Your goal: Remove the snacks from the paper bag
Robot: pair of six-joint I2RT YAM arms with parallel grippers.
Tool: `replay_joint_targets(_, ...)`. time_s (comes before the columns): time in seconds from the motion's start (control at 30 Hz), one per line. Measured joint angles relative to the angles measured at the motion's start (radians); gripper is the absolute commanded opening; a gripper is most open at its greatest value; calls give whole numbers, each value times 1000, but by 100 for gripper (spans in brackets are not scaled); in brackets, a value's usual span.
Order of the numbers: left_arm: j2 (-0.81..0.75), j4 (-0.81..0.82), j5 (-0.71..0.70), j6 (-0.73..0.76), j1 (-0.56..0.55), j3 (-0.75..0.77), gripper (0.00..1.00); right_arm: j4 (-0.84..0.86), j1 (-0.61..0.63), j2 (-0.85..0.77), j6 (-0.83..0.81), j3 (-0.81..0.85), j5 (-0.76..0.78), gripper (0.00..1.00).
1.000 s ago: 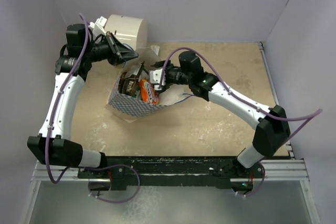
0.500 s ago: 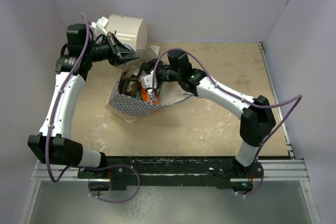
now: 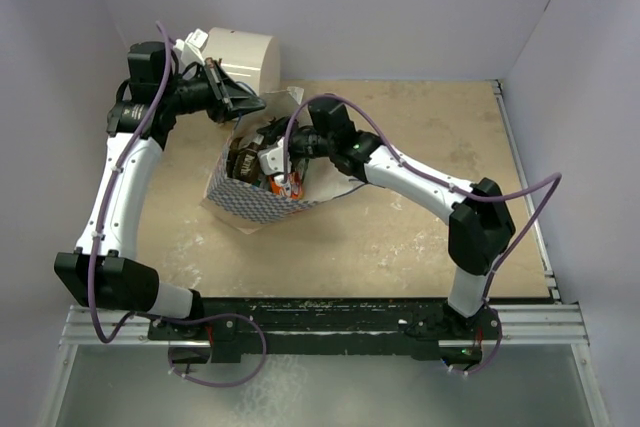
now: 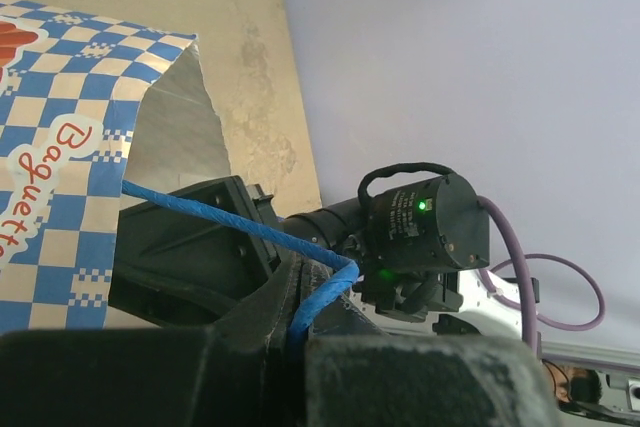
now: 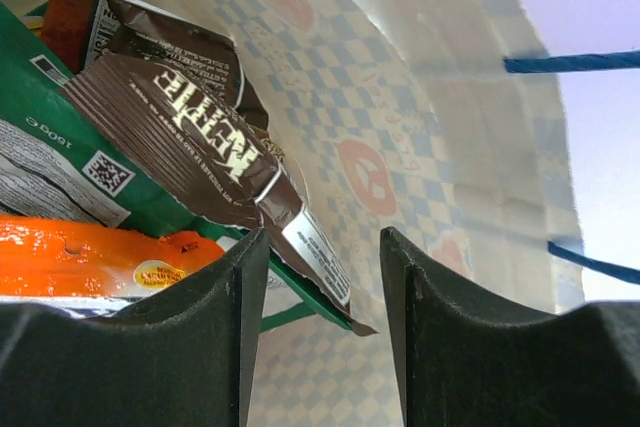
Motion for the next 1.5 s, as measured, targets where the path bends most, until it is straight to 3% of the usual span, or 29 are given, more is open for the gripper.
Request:
replay_joint_targets(0.43, 13, 0, 6, 3, 0, 15, 0, 0, 5, 34, -25, 0, 24, 60)
replay_joint_targets(0.87, 17, 0, 19, 3, 0, 19, 0, 77, 1, 16, 13, -37, 14, 49)
replay_joint_targets(1.5, 18, 0, 32, 6, 0, 24, 0, 45, 10, 103, -21, 47, 28, 55)
